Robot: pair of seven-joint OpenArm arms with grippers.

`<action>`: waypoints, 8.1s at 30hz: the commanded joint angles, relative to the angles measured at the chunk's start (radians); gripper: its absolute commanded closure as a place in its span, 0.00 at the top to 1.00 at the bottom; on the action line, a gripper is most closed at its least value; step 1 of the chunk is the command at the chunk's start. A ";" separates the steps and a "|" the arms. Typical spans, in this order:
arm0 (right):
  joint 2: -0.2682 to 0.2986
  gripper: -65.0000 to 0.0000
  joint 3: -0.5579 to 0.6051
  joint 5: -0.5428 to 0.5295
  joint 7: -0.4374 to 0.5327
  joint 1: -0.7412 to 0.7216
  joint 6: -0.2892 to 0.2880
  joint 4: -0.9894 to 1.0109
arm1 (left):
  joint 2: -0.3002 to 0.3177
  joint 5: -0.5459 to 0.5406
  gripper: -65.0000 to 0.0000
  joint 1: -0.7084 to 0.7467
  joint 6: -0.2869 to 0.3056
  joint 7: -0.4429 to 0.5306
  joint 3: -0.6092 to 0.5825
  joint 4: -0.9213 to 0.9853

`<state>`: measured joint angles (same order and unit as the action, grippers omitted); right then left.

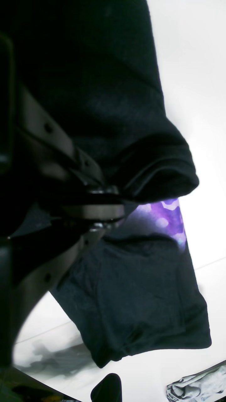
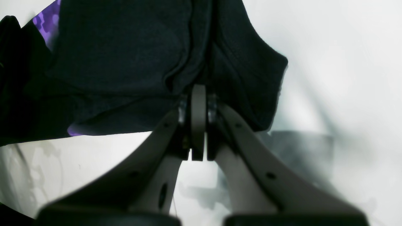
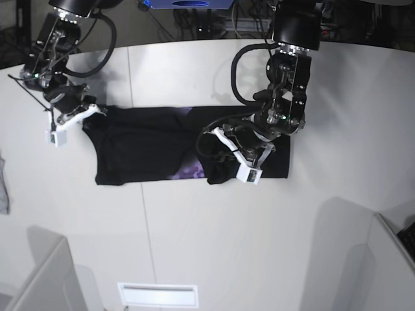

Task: Fold the T-shirt properly
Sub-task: 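Lay the folded end down on the strip and open the left gripper, then grasp the folded strip ends with both grippers, then fold the strip end with the right gripper toward the left gripper, then release the right gripper and lift the left gripper away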

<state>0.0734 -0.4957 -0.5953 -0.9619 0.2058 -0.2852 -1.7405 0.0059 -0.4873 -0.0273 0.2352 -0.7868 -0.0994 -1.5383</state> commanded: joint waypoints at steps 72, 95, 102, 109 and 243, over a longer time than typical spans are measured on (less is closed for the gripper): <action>0.093 0.74 0.118 -0.018 -0.075 -0.291 -0.118 0.468 | 0.190 -0.012 0.00 0.257 0.194 0.192 0.530 0.026; 0.098 0.00 0.105 -0.007 -0.075 -0.339 -0.018 0.400 | 0.111 0.255 0.00 0.111 0.194 0.192 0.263 0.121; 0.122 0.00 0.282 -0.007 -0.073 -0.306 0.097 0.208 | 0.116 0.256 0.00 0.100 0.194 0.188 0.215 0.115; 0.101 0.00 0.352 -0.010 -0.081 -0.279 0.155 0.052 | 0.142 0.256 0.00 0.099 0.194 0.189 0.211 0.115; -0.202 0.56 1.228 -0.015 0.186 -0.461 0.436 0.165 | 0.294 -0.107 0.00 0.386 0.200 0.185 0.725 -0.067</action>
<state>-0.1169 0.7414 -0.6033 -0.7967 -0.2344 0.1574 -1.5524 0.2832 -0.5808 0.3584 0.4271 -0.6243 0.6178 -1.5883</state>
